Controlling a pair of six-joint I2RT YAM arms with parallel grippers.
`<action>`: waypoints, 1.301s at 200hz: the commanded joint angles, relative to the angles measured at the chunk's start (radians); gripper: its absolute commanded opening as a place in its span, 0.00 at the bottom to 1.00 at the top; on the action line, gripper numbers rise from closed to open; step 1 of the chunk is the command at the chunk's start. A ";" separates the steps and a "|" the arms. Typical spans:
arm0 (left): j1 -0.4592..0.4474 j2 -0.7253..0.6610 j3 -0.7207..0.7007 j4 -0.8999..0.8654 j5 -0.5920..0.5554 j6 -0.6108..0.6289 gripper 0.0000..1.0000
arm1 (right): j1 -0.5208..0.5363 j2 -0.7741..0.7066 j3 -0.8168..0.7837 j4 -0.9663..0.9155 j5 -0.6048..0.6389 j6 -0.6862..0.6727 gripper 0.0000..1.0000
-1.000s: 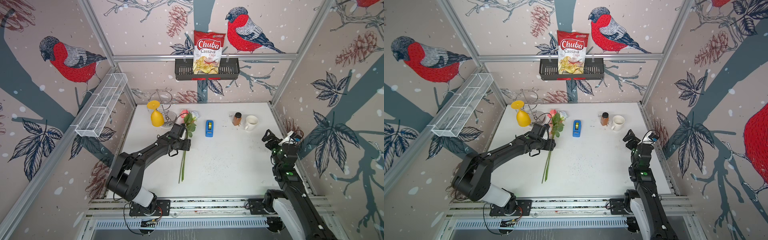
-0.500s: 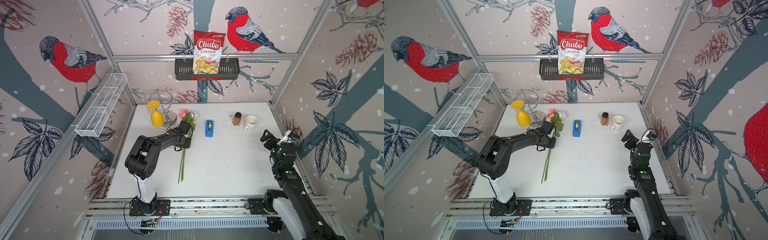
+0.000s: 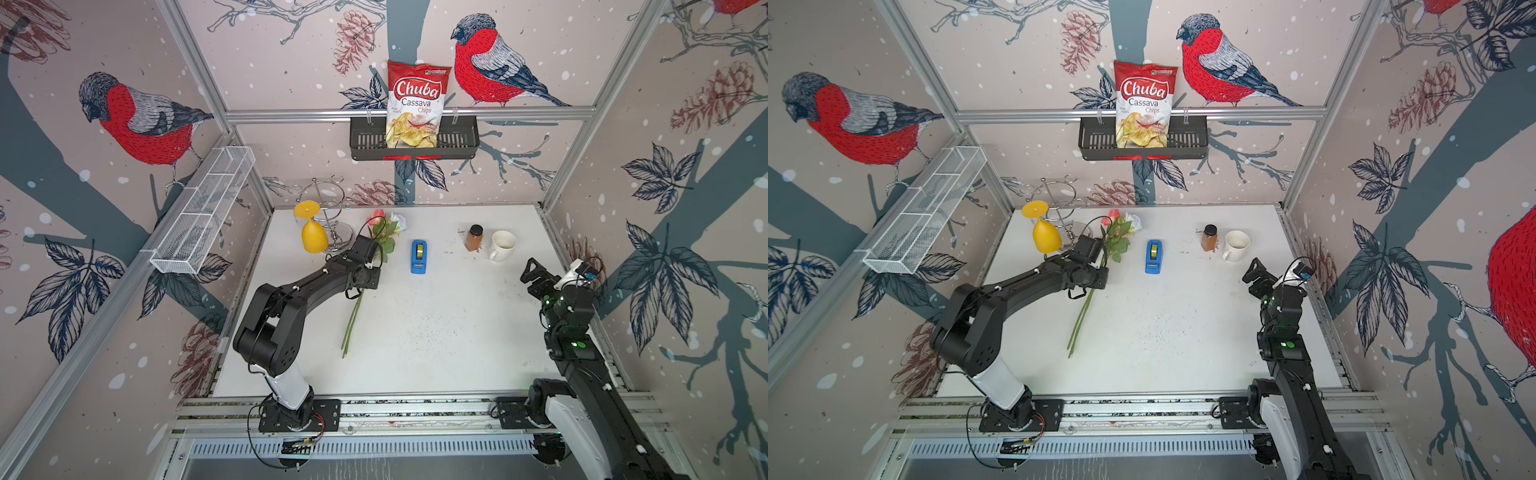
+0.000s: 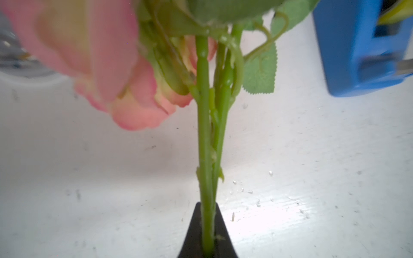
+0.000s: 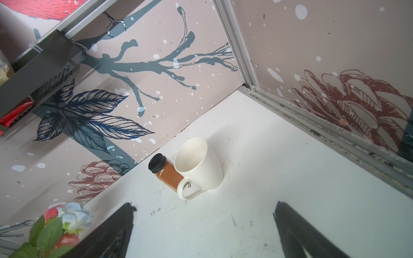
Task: Wrap bouquets with tape
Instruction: Pick up the unwrapped bouquet from the center of the board, then place the unwrapped bouquet at the center of the board.
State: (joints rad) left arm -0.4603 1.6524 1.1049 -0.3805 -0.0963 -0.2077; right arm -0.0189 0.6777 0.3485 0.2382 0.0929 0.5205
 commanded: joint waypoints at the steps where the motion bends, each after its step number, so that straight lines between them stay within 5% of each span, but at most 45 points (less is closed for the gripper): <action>1: 0.000 -0.109 0.012 -0.034 -0.014 0.052 0.00 | 0.000 -0.019 -0.002 0.033 -0.041 -0.018 1.00; 44: -0.014 -0.374 -0.074 0.062 0.219 0.311 0.00 | 0.000 -0.061 0.017 0.004 -0.027 0.025 1.00; 80: -0.057 -0.498 -0.132 0.065 0.436 0.798 0.00 | 0.000 -0.104 0.175 -0.166 -0.117 0.110 1.00; 94: -0.080 -0.494 -0.149 0.079 0.435 0.930 0.00 | 0.000 -0.109 0.236 -0.241 -0.106 0.113 1.00; 138: -0.106 -0.193 -0.004 -0.087 0.407 1.205 0.00 | -0.001 -0.118 0.429 -0.418 -0.054 0.059 1.00; 181: -0.126 0.096 0.201 -0.124 0.424 1.314 0.00 | 0.000 -0.133 0.446 -0.415 -0.051 0.052 1.00; 260: -0.142 0.426 0.479 -0.159 0.473 1.274 0.00 | 0.000 -0.108 0.425 -0.415 -0.079 0.024 1.00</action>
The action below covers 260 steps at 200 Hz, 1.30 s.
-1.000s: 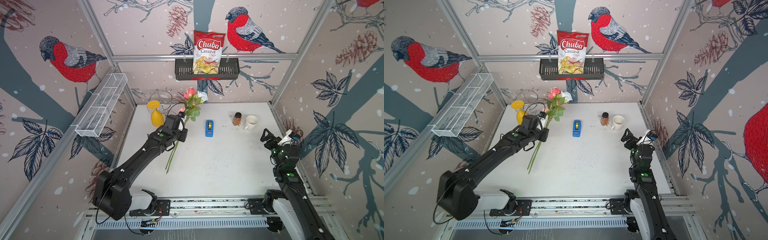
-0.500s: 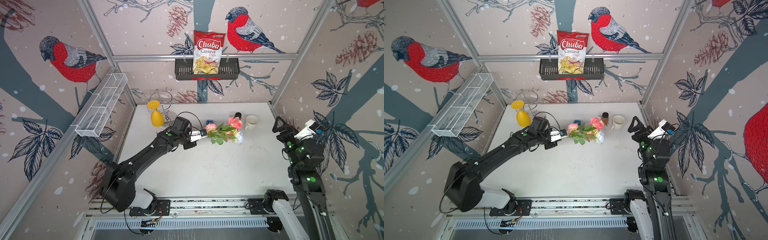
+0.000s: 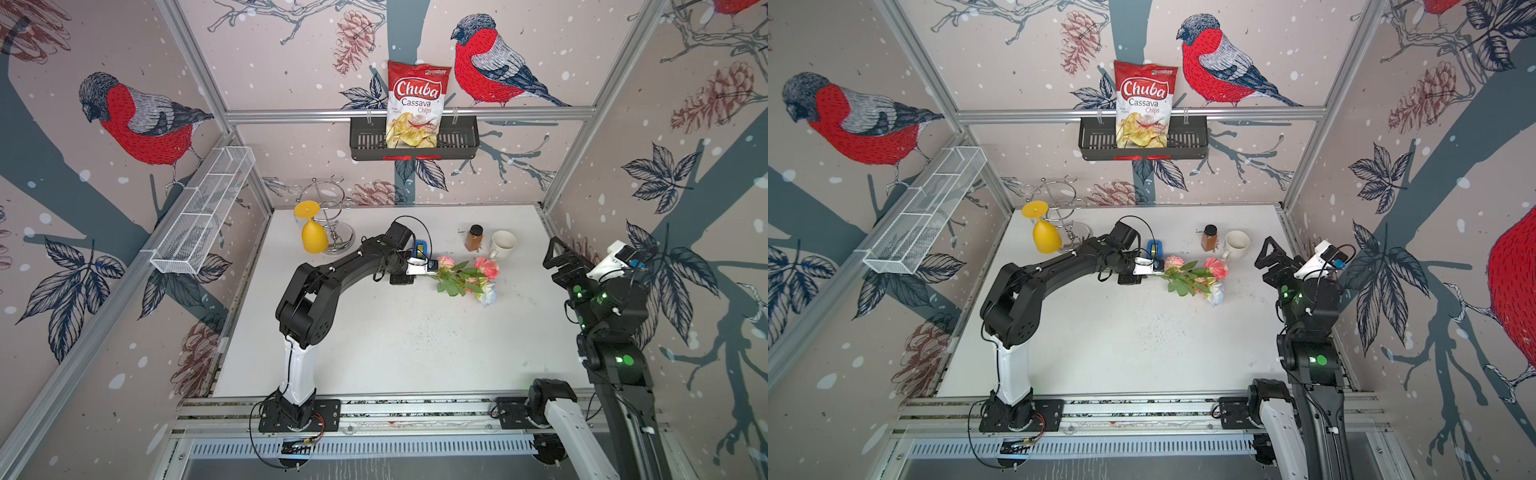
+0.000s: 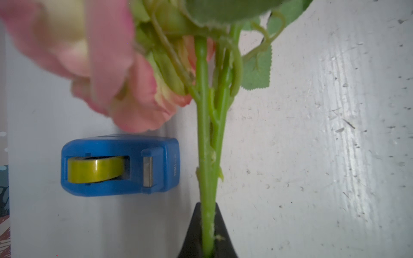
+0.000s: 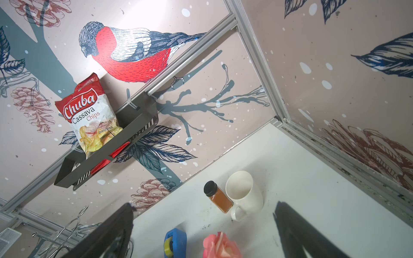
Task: Wrap bouquets with tape
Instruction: Place the unwrapped bouquet at the center of the board.
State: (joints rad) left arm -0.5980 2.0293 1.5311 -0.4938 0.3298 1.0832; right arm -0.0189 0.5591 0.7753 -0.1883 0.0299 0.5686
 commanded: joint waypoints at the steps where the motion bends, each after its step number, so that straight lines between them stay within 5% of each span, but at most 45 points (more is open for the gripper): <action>1: -0.006 0.053 0.055 -0.049 0.049 -0.017 0.00 | 0.000 0.012 -0.002 0.012 -0.017 -0.024 1.00; 96: -0.023 0.167 0.144 -0.040 -0.025 -0.077 0.06 | 0.000 0.031 -0.021 0.012 -0.032 -0.023 1.00; 164: -0.023 0.113 0.158 -0.098 0.053 -0.125 0.57 | 0.002 0.072 -0.004 -0.009 -0.111 -0.026 1.00; 178: -0.023 0.048 0.140 -0.108 0.052 -0.143 0.75 | 0.007 0.092 0.008 -0.018 -0.160 -0.030 0.97; 211: -0.004 -0.248 -0.084 0.029 0.045 -0.230 0.84 | 0.085 0.188 0.043 -0.036 -0.192 -0.013 0.92; 260: 0.119 -0.728 -0.617 0.452 0.060 -0.539 0.97 | 0.456 0.493 0.092 0.107 -0.098 0.069 0.77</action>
State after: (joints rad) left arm -0.5209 1.4494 1.1088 -0.3149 0.3847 0.7338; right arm 0.3279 0.9379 0.8497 -0.1825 -0.1036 0.5781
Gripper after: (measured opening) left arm 0.955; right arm 0.821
